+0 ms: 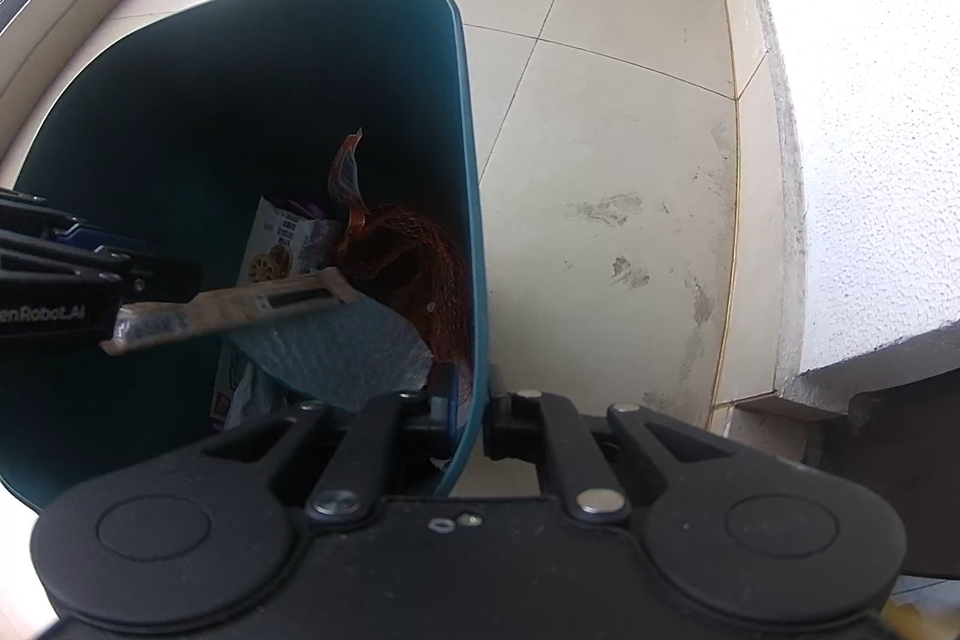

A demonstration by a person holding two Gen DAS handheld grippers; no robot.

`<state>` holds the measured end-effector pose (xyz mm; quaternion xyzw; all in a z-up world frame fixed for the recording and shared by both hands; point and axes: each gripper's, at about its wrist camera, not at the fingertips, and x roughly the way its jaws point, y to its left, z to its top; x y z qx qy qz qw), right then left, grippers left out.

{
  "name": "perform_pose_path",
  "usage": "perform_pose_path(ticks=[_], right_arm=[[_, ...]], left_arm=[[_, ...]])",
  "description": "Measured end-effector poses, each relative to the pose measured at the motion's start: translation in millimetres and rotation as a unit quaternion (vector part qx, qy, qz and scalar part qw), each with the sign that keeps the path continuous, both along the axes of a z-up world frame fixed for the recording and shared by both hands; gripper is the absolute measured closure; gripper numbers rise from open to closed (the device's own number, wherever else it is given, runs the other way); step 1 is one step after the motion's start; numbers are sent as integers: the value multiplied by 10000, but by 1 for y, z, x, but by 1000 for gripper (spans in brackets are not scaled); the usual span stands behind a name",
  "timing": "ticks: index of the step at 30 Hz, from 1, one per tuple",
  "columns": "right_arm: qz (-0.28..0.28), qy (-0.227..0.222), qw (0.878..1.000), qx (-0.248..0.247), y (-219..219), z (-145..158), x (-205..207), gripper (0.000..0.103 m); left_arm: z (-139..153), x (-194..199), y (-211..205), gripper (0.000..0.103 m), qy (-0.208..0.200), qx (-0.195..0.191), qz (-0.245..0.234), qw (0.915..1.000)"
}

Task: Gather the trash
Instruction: 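Lower the snack stick into the wastebasket and open the left gripper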

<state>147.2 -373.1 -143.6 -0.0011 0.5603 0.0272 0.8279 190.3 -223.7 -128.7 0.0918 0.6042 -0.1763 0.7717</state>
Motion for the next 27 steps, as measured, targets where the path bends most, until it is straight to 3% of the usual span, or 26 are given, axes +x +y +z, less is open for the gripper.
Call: perform_pose_path(ticks=[5, 11, 15, 18, 19, 23, 27], right_arm=[[-54, -168, 9998, 99, -7, 13, -7, 85], [-63, -571, 9982, 144, -7, 53, -26, 78], [24, -1000, 9950, 59, 7, 90, -49, 74], [44, -1291, 9916, 45, 18, 117, -70, 67], [42, -1373, 9905, 47, 23, 125, -77, 65], [37, -1653, 9862, 15, 39, 146, -104, 54], [-146, -1906, 9811, 307, 49, 168, -130, 40]], left_arm=[[-5, 3, -9, 81, 87, -53, 62, 9999], [29, -23, 6, 80, -225, -248, 42, 9994], [59, -47, 25, 69, -634, -410, 84, 9971], [83, -67, 39, 41, -1085, -516, 118, 9927], [92, -74, 44, 37, -1236, -559, 124, 9907], [120, -99, 63, 37, -1630, -693, 111, 9841], [140, -116, 80, 36, -1959, -805, 102, 9773]])
